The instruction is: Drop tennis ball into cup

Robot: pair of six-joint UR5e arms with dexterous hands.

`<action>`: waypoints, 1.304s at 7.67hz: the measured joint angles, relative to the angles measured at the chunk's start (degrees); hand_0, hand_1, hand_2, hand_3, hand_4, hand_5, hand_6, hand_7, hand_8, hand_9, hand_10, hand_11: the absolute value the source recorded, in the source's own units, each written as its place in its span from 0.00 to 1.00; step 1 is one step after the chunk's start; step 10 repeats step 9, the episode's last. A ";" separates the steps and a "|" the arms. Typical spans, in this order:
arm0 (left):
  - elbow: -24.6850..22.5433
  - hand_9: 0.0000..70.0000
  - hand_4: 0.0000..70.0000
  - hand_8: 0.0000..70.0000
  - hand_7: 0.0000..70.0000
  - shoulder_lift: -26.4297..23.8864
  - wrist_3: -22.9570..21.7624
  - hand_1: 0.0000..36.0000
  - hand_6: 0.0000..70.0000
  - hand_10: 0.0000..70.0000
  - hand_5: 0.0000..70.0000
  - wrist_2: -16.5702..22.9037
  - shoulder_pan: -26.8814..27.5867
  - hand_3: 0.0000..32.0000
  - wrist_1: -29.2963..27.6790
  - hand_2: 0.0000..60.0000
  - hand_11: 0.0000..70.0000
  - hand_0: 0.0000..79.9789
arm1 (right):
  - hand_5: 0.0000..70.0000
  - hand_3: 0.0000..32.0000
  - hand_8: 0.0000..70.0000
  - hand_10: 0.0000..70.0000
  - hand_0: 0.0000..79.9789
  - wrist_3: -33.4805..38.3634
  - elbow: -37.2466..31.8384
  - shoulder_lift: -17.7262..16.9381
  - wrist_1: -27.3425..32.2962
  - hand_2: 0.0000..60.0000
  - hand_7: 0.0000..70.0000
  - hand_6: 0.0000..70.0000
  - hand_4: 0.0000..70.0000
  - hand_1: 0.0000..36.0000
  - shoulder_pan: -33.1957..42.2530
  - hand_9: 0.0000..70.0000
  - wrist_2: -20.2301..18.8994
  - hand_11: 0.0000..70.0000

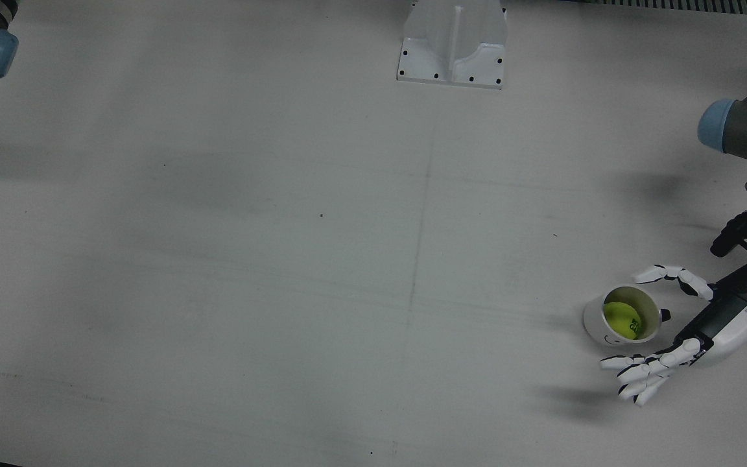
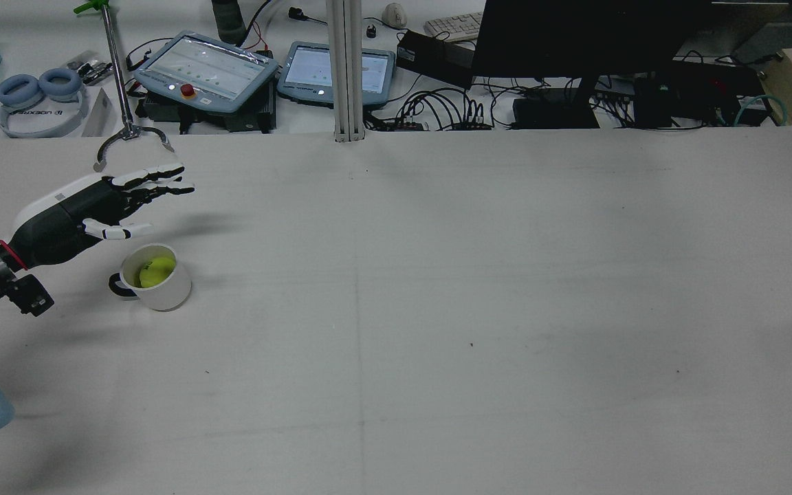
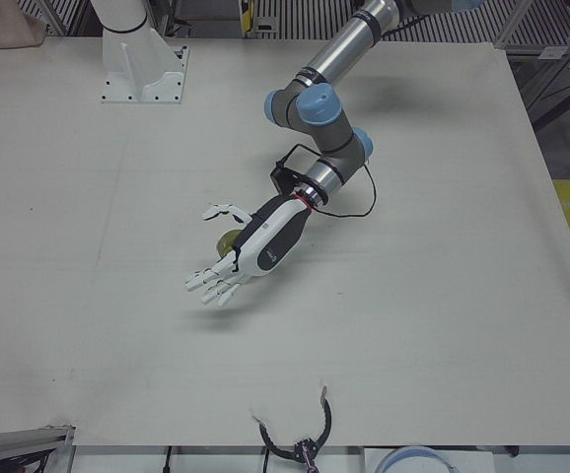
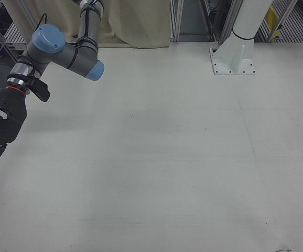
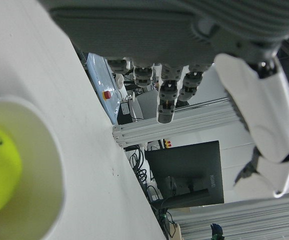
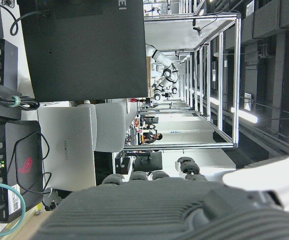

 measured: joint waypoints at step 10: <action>2.72 0.12 0.29 0.19 0.25 4.46 -12.85 0.33 0.64 0.04 0.16 5.65 -28.01 0.00 1.52 0.39 0.07 0.58 | 0.00 0.00 0.00 0.00 0.00 0.00 -0.08 0.00 0.00 0.00 0.00 0.00 0.00 0.00 0.00 0.00 0.00 0.00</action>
